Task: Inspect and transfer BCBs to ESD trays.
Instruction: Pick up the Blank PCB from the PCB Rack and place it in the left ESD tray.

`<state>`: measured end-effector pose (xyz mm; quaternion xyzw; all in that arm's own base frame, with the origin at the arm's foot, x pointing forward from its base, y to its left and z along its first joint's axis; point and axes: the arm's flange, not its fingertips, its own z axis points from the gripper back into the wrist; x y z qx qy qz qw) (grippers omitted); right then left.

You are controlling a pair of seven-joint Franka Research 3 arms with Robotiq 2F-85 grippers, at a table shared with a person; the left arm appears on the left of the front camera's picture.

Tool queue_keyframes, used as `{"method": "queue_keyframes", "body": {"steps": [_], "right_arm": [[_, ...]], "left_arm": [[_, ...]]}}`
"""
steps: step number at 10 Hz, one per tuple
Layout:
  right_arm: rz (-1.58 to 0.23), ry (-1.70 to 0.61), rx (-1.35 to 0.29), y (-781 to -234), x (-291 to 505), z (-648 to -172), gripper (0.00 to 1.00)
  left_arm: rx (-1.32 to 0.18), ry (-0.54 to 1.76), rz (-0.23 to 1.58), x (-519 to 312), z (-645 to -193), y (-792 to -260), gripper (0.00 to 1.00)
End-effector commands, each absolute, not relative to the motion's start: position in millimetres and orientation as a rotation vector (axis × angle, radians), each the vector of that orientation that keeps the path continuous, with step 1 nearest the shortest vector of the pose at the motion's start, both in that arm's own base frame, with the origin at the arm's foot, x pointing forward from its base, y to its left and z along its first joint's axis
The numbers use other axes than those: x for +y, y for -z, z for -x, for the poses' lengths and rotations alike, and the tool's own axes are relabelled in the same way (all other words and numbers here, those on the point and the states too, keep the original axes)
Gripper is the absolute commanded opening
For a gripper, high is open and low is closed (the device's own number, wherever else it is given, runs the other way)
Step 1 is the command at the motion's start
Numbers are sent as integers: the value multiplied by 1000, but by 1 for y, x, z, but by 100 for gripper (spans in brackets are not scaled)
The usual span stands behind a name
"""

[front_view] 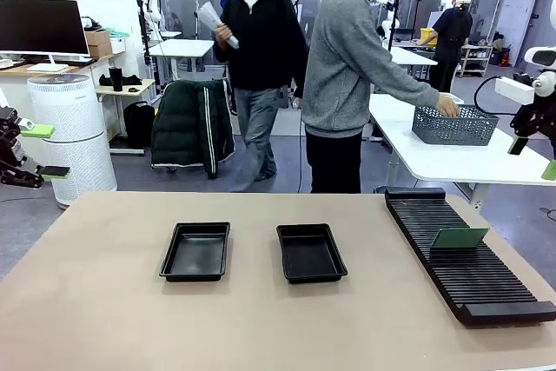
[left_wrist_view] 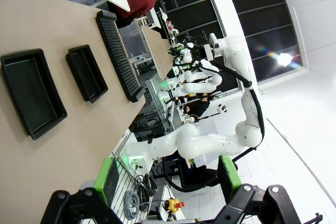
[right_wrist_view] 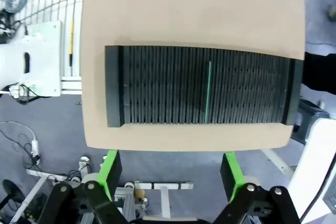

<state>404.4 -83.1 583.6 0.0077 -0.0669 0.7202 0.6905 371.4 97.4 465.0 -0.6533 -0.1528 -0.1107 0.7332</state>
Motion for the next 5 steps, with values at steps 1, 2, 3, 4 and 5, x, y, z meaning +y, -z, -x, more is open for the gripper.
{"method": "queue_keyframes", "body": {"steps": [1, 2, 3, 4, 5], "right_arm": [[-35, -1606, -137, -585, -84, -403, 100], [-35, -1606, -137, -585, -84, -403, 100], [-35, -1606, -137, -585, -84, -403, 100], [-35, -1606, -137, -585, -84, -403, 100], [-35, -1606, -137, -585, -84, -403, 100]], "left_arm": [[-340, 241, 1445, 98, -369, -465, 100], [-340, 241, 1445, 98, -369, -465, 100], [-340, 241, 1445, 98, -369, -465, 100], [-340, 241, 1445, 98, -369, -465, 100], [-340, 241, 1445, 98, -369, -465, 100]]}}
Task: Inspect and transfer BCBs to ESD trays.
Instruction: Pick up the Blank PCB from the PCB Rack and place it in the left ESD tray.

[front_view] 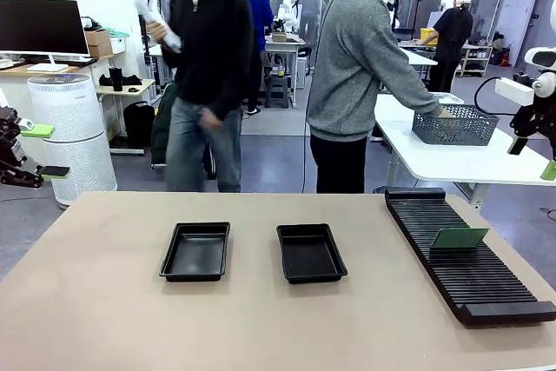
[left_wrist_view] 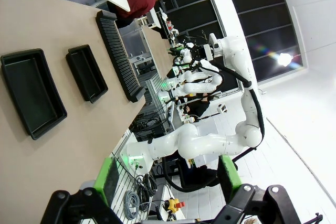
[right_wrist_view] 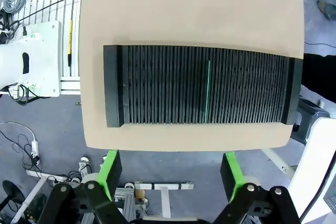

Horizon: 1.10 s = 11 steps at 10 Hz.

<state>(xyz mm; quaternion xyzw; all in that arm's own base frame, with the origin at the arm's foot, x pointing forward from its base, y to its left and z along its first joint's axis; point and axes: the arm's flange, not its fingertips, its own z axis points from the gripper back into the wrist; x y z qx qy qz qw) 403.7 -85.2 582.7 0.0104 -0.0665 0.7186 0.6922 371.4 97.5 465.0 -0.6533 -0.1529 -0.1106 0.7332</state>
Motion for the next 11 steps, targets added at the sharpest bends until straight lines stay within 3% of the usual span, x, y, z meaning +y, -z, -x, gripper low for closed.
{"method": "queue_keyframes", "body": {"steps": [1, 11], "right_arm": [[-23, -1606, -149, -583, -85, -404, 100], [99, -1716, -172, -453, -55, -445, 100]], "left_arm": [[-340, 241, 1445, 98, -369, -465, 100], [-340, 241, 1445, 98, -369, -465, 100]]}}
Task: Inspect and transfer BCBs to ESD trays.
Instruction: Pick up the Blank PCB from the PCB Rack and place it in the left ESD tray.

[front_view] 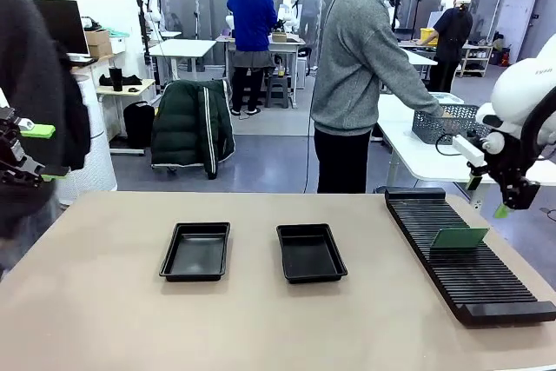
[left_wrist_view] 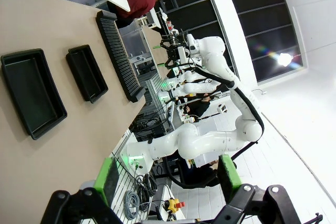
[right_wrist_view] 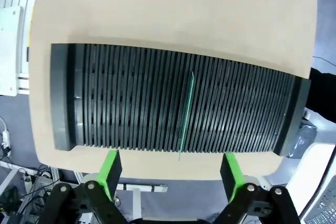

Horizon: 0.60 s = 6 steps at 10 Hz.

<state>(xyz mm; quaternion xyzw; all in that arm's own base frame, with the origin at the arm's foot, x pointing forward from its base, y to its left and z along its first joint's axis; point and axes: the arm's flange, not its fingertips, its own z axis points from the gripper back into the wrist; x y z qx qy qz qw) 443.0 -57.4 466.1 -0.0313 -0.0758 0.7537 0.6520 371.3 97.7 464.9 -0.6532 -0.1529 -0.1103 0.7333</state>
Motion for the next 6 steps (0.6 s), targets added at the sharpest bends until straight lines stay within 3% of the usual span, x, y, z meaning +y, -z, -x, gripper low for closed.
{"method": "queue_keyframes", "body": {"steps": [1, 6], "right_arm": [[105, -1711, -173, -440, -52, -447, 100], [168, -1669, -224, -395, -42, -451, 100]], "left_arm": [[-340, 241, 1445, 98, -369, -465, 100], [-340, 241, 1445, 98, -369, -465, 100]]}}
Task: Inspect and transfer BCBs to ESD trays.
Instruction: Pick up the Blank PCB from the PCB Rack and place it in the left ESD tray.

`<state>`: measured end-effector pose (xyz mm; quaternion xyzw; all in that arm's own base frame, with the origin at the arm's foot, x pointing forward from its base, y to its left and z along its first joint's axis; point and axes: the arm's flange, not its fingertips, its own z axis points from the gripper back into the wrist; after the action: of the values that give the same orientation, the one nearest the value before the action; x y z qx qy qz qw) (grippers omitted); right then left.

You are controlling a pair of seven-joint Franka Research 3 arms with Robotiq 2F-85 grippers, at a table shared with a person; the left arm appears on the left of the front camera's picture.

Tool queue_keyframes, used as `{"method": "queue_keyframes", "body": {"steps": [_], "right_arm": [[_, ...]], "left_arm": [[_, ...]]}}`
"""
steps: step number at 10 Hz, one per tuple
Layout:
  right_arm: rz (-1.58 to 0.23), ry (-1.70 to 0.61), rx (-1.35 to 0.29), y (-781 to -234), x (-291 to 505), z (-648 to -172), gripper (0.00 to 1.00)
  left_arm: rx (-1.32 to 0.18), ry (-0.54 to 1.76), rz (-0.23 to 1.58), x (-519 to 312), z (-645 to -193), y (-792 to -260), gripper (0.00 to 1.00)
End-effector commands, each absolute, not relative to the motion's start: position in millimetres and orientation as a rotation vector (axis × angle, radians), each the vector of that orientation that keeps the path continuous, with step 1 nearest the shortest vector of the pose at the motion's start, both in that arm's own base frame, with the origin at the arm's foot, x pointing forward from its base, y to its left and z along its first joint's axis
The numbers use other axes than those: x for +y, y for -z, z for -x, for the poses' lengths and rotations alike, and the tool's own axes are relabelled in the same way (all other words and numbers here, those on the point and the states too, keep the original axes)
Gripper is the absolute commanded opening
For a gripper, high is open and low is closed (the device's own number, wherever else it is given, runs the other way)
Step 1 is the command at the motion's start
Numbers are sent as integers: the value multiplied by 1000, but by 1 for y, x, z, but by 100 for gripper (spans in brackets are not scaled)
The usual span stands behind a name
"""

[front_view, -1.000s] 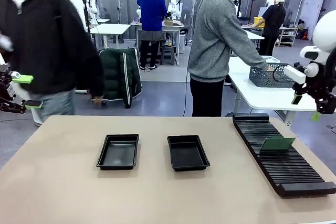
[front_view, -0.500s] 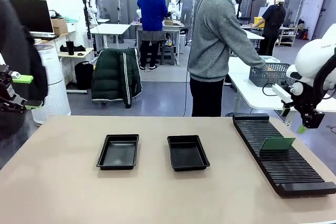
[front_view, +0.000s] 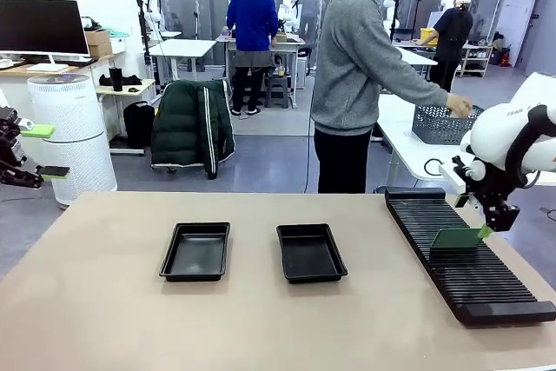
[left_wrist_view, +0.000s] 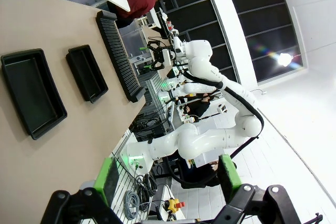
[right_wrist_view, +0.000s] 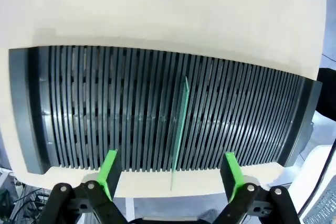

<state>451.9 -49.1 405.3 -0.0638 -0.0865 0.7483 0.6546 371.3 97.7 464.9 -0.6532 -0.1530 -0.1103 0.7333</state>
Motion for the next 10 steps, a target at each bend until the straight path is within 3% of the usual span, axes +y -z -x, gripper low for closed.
{"method": "queue_keyframes", "body": {"steps": [1, 4, 10], "right_arm": [[164, -1666, -224, -387, -41, -452, 100], [173, -1647, -245, -378, -40, -453, 100], [143, -1617, -248, -375, -49, -459, 75]], "left_arm": [[-340, 241, 1445, 98, -369, -465, 100], [-340, 241, 1445, 98, -369, -465, 100], [-340, 241, 1445, 98, -369, -465, 100]]}}
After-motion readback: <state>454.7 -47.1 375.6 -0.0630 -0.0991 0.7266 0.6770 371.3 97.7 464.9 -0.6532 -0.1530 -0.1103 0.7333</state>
